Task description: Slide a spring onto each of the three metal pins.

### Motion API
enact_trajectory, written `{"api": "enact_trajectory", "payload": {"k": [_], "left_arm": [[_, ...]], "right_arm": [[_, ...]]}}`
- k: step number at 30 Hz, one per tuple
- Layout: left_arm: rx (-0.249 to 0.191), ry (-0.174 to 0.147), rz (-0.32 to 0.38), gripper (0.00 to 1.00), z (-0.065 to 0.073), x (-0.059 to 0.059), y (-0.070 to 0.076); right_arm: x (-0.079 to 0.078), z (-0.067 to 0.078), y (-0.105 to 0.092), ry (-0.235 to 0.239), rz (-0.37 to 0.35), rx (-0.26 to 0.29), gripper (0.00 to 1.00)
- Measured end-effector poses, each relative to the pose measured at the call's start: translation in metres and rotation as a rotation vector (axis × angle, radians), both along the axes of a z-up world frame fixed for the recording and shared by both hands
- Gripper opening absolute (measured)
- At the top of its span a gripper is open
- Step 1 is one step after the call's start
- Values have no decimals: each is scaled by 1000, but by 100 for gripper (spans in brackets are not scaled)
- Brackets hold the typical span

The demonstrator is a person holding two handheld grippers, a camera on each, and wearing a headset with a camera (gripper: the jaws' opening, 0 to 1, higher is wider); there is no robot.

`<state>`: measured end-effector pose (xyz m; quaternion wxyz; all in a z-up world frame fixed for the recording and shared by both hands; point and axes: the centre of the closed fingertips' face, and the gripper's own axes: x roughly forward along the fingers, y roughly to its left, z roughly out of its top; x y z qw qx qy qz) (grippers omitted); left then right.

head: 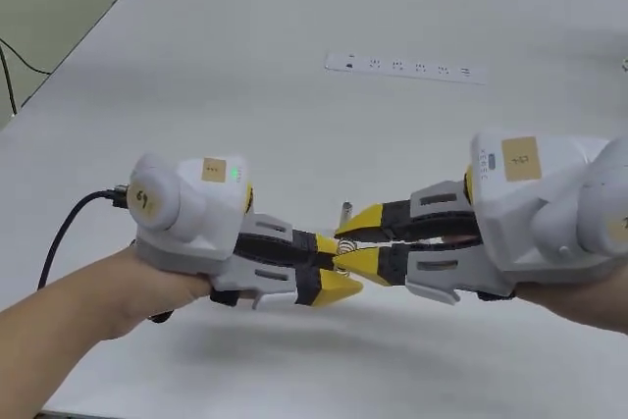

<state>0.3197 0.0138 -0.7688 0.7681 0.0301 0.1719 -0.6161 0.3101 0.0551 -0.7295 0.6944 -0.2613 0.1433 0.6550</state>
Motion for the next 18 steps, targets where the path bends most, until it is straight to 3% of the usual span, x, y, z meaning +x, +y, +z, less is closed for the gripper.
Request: {"api": "enact_trajectory", "payload": {"k": [18], "left_arm": [[-7,-4,48,11,4,9,4]], "right_arm": [[7,1,-1,-16,-24,-3,7]]}}
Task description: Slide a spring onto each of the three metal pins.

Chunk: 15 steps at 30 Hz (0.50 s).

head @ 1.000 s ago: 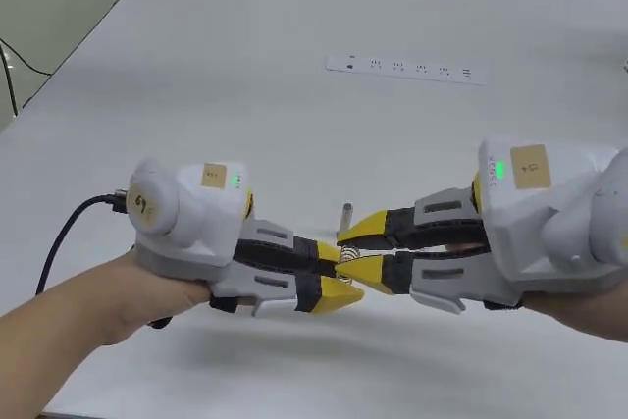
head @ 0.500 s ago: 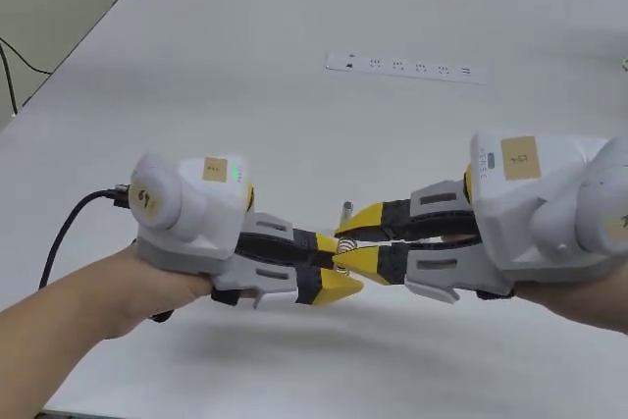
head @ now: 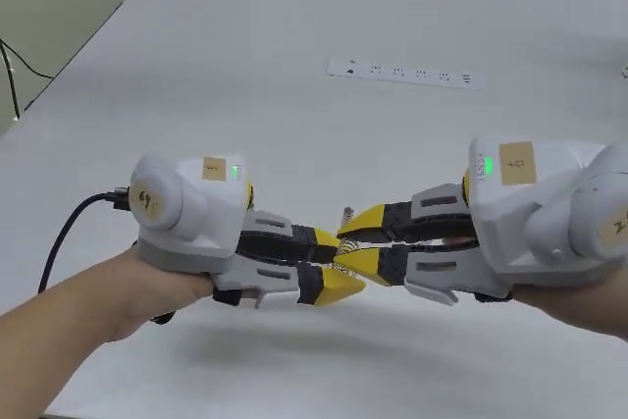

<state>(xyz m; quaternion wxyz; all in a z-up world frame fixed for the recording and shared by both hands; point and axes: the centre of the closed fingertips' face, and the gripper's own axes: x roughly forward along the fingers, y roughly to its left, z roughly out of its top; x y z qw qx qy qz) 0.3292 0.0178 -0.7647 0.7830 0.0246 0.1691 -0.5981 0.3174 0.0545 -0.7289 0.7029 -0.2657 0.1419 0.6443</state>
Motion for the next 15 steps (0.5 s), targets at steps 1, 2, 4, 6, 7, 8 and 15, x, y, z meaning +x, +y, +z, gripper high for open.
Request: {"api": "enact_trajectory", "payload": {"k": [1,2,4,6,7,8,15], "left_arm": [[3,1,3,12,-1,0,1],[4,3,10,13,-1,1,3],[2,6,21,15,-1,2,5],[-1,8,29,16,-2,3,6],[-2,5,31,17,-1,3,6],[-3,3,33,18,-1,3,6],[-2,6,49,27,-1,5,8]], "right_arm": [[0,0,0,1,-1,0,7],[1,0,0,1,-3,2,7],[2,1,-1,-2,-5,1,7],[2,1,-1,-2,-7,1,7],[2,1,-2,-6,-7,0,7],[2,1,-2,-7,-7,-2,7],[3,2,-2,-16,-7,-1,7]]}}
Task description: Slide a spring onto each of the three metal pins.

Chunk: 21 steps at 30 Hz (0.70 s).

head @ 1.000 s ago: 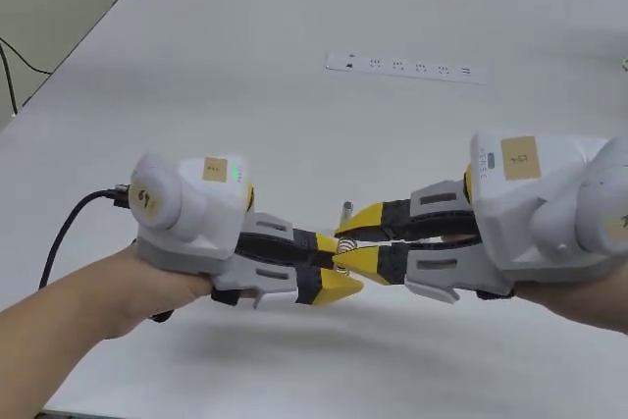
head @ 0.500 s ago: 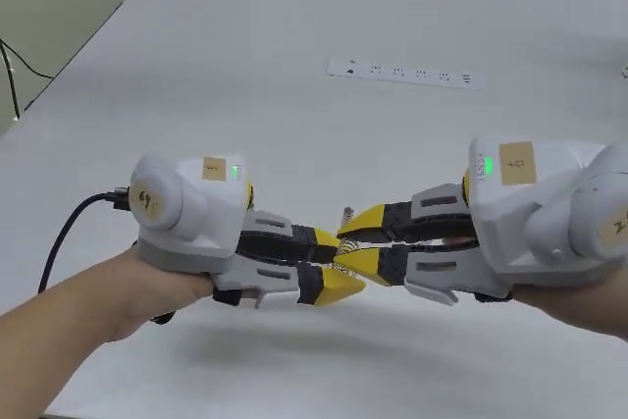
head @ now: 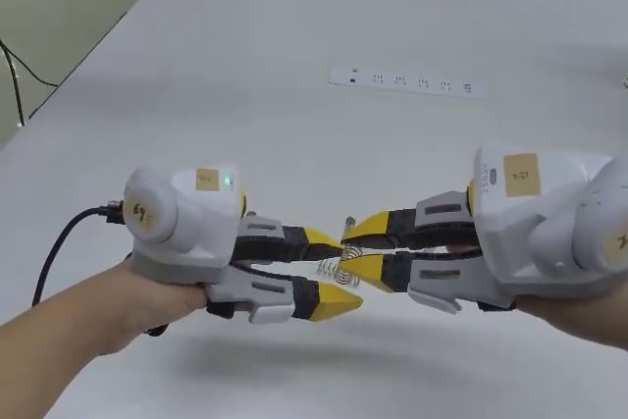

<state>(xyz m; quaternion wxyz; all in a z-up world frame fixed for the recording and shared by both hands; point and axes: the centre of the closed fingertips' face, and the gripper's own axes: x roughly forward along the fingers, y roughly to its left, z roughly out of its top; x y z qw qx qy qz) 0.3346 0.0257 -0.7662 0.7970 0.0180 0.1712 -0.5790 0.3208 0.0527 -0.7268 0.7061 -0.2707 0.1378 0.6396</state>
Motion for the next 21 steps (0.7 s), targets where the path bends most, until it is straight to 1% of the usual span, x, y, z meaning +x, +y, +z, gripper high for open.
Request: {"api": "enact_trajectory", "payload": {"k": [5,6,12,14,17,21], "left_arm": [[6,9,12,29,-2,1,6],[5,16,16,30,-2,0,8],[8,23,37,34,-3,0,15],[7,32,46,36,-4,0,17],[13,32,49,38,-4,-2,19],[11,35,61,42,-4,-3,22]], "right_arm": [[4,1,-2,-9,-12,-1,7],[5,0,-3,-12,-16,-2,7],[7,-1,-7,-16,-24,-9,7],[7,-1,-8,-17,-26,-10,7],[7,-2,-10,-20,-30,-15,7],[8,-3,-11,-23,-35,-17,7]]}}
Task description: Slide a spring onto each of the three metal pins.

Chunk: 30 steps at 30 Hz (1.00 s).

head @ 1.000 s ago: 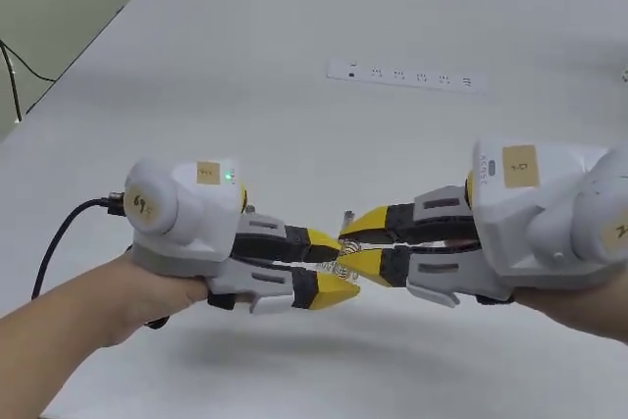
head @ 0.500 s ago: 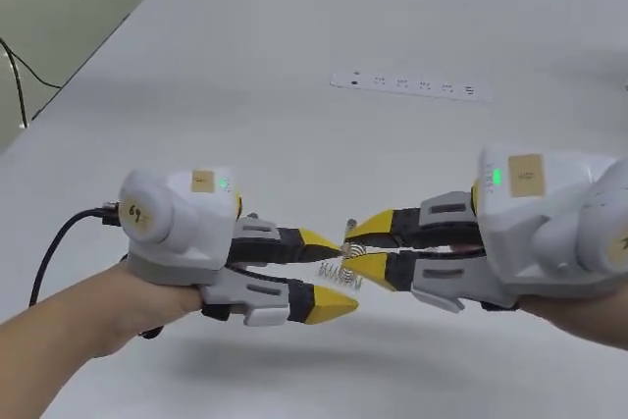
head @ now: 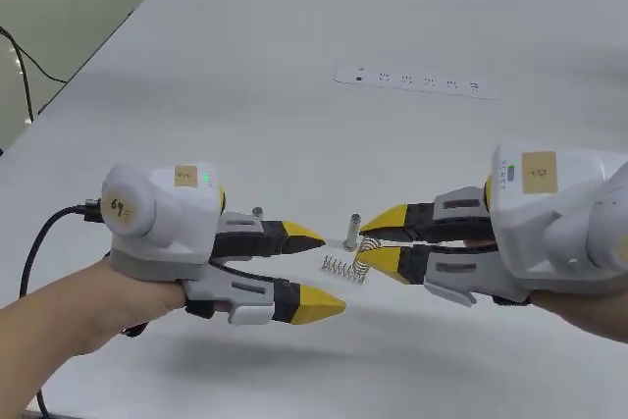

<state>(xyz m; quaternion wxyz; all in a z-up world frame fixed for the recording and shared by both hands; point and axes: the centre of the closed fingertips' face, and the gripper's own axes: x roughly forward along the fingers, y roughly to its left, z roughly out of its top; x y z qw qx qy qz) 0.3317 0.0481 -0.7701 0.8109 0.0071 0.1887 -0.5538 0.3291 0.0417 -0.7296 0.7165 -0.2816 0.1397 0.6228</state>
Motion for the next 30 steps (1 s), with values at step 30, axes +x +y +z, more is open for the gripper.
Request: {"api": "enact_trajectory", "payload": {"k": [30], "left_arm": [[10,28,91,73,-10,-9,44]], "right_arm": [[13,1,-9,-26,-33,-14,7]]}}
